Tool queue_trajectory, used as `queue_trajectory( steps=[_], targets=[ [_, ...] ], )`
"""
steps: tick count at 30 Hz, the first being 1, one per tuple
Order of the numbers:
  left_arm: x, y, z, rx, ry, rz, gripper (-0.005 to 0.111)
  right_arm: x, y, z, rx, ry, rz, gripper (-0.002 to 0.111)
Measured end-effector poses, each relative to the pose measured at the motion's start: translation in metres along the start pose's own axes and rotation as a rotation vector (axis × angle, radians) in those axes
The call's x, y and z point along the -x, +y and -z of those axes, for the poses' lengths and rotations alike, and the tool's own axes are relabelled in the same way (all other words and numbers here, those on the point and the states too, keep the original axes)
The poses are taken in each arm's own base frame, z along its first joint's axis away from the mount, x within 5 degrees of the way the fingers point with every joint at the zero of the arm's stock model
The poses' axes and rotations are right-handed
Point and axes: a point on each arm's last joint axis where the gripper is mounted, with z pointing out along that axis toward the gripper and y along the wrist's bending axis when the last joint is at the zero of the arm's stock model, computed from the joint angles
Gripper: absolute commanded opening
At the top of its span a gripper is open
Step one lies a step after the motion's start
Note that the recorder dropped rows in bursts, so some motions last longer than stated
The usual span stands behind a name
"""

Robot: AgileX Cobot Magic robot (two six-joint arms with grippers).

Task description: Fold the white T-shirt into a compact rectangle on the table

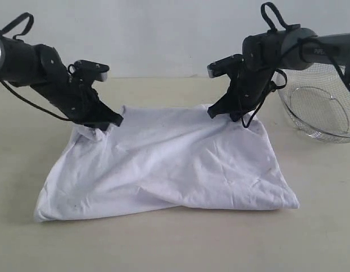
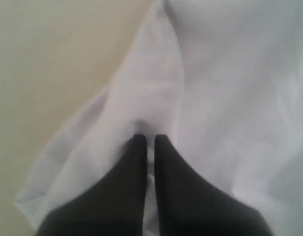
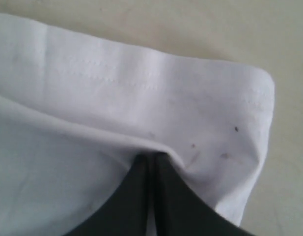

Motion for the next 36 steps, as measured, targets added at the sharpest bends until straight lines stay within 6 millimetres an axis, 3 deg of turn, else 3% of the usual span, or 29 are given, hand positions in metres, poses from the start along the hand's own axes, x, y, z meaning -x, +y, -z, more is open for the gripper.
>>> queue_trajectory(
  steps=[12,20,27,36],
  targets=[
    [0.031,0.034,0.011,0.067,-0.058,-0.027,0.005,-0.003,0.000,-0.008,0.001,0.040,-0.006,0.000],
    [0.025,0.011,0.043,-0.178,0.119,-0.061,0.005,-0.003,0.000,-0.008,-0.008,0.041,0.002,0.000],
    [0.018,0.007,0.034,-0.198,0.121,-0.026,0.005,-0.003,0.000,-0.008,-0.009,0.042,0.001,0.000],
    [0.006,0.019,0.000,-0.107,0.141,-0.011,0.005,-0.003,0.000,-0.008,-0.009,0.042,0.001,0.000]
  ],
)
